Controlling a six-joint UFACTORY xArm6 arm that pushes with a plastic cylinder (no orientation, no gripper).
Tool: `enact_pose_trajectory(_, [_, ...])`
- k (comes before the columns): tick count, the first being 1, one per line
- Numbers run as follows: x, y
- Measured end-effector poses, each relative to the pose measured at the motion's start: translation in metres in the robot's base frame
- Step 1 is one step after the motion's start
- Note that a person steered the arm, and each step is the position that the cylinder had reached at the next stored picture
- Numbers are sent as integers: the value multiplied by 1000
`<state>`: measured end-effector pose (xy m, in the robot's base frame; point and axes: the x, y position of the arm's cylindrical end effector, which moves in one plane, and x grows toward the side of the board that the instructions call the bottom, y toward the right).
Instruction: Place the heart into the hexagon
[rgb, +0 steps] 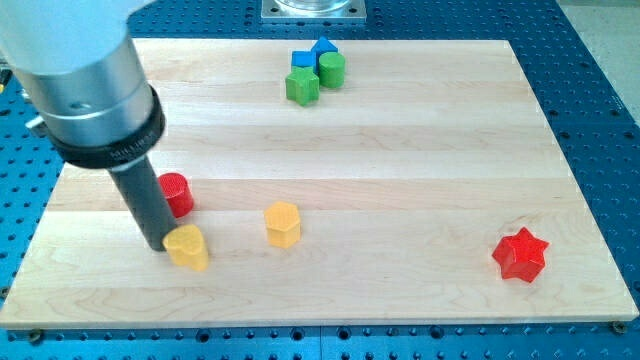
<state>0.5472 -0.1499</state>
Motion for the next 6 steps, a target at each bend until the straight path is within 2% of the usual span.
enact_pose_trajectory(1, [-7, 90])
enact_pose_trajectory(3, [11, 7])
enact_pose_trajectory(4, [39, 16])
enact_pose_trajectory(5, [52, 59])
enact_pose_trajectory(6, [39, 114])
